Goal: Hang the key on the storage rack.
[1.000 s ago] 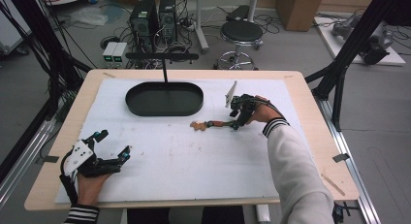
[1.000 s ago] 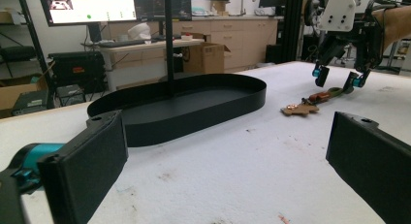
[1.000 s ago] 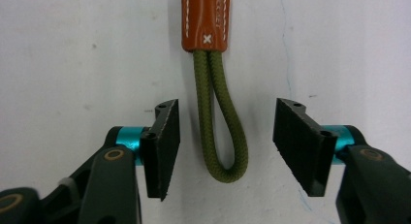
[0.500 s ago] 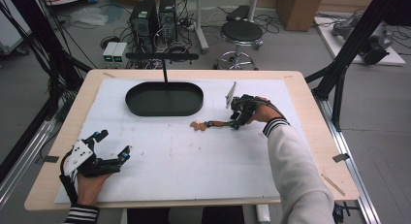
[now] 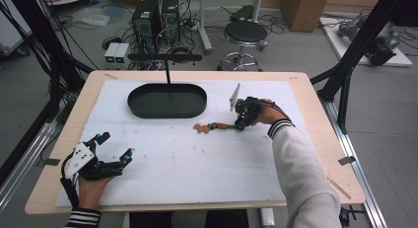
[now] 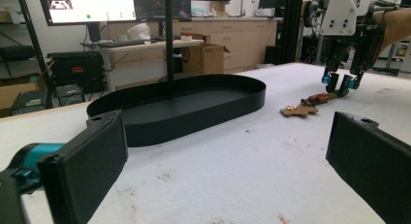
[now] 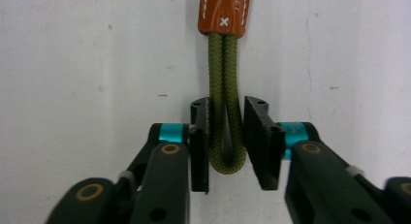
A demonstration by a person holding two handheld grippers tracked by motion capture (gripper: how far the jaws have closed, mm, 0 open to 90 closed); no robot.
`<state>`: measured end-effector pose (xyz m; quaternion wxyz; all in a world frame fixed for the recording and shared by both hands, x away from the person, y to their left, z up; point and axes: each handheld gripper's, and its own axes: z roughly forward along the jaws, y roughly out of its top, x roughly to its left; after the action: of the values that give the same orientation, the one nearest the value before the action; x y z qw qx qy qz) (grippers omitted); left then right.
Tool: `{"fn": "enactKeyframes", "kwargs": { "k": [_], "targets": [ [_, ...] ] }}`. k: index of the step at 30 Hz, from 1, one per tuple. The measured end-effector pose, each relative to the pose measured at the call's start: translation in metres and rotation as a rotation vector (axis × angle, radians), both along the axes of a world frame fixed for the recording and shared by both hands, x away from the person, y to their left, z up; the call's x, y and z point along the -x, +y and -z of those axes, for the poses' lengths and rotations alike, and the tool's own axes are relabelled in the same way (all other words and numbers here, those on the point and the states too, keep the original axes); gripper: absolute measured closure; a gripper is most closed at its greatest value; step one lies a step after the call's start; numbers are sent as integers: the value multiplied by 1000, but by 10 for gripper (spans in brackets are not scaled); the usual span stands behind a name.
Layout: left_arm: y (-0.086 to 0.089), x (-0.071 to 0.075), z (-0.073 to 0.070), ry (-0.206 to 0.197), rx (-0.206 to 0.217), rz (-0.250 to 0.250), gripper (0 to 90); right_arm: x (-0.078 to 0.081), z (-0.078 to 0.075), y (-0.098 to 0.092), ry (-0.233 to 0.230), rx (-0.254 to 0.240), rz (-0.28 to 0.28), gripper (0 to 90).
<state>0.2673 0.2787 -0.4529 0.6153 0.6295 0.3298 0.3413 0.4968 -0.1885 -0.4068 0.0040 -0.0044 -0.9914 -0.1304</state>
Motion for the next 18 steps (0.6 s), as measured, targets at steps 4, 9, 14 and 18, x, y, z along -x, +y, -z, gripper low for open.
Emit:
{"fn": "enactKeyframes", "kwargs": {
  "k": [4,9,14,18],
  "targets": [
    [0,0,0,1,-1,1,17,2,0,1,5,6,12,787],
    [0,0,0,1,-1,1,17,2,0,0,30,0,28,791],
    [1,0,0,-1,7,3,17,1,-3,1,45,-39,49,792],
    [2,0,0,0,14,5,17,1,-8,0,75,-95,76,794]
  ]
}}
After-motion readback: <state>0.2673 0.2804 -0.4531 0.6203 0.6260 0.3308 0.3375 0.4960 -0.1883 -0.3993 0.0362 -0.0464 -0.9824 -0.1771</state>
